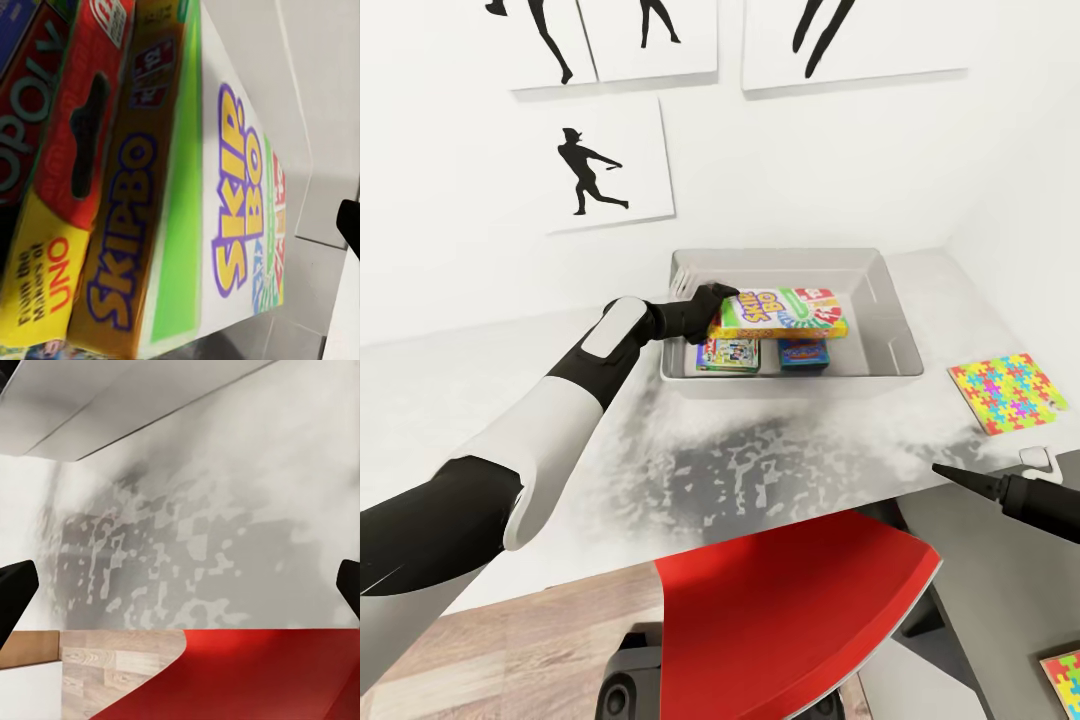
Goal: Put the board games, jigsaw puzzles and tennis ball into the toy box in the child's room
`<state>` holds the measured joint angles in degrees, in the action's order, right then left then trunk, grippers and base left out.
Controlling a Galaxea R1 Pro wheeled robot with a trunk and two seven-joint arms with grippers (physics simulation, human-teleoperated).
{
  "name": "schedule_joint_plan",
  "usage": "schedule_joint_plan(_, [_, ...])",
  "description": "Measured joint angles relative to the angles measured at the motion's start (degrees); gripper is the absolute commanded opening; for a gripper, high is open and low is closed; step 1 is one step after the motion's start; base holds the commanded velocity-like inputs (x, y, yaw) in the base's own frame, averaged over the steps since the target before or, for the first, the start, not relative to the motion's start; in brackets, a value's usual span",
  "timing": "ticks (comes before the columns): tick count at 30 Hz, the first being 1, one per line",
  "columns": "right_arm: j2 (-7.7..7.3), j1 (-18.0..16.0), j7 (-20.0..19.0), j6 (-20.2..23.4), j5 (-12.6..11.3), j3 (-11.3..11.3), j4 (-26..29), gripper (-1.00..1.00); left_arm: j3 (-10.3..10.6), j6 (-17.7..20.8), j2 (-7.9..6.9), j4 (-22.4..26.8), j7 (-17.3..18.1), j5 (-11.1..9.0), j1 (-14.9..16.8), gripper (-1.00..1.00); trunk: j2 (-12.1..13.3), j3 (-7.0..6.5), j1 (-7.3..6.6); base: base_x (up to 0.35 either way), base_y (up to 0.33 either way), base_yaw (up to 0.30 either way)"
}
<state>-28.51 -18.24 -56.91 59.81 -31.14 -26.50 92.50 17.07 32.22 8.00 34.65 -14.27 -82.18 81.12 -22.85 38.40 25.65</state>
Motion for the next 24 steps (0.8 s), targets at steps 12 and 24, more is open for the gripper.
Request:
schedule_joint_plan(12, [0.04,0.0,0.0,0.0,0.0,0.0,0.02,1.0,-0.07,0.03,0.02,-0.14,-0.01,-0.12,0.08,1.0,0.0,0.01,-0.01,0.0,0.0,0.0])
schedule_joint_plan(24, [-0.01,0.0,0.0,0.0,-0.06,0.0,0.01,1.0,-0.21,0.05,-0.03,-0.15,0.06,-0.91,0.08,1.0,0.0,0.01,-0.01,0.0,0.0,0.0])
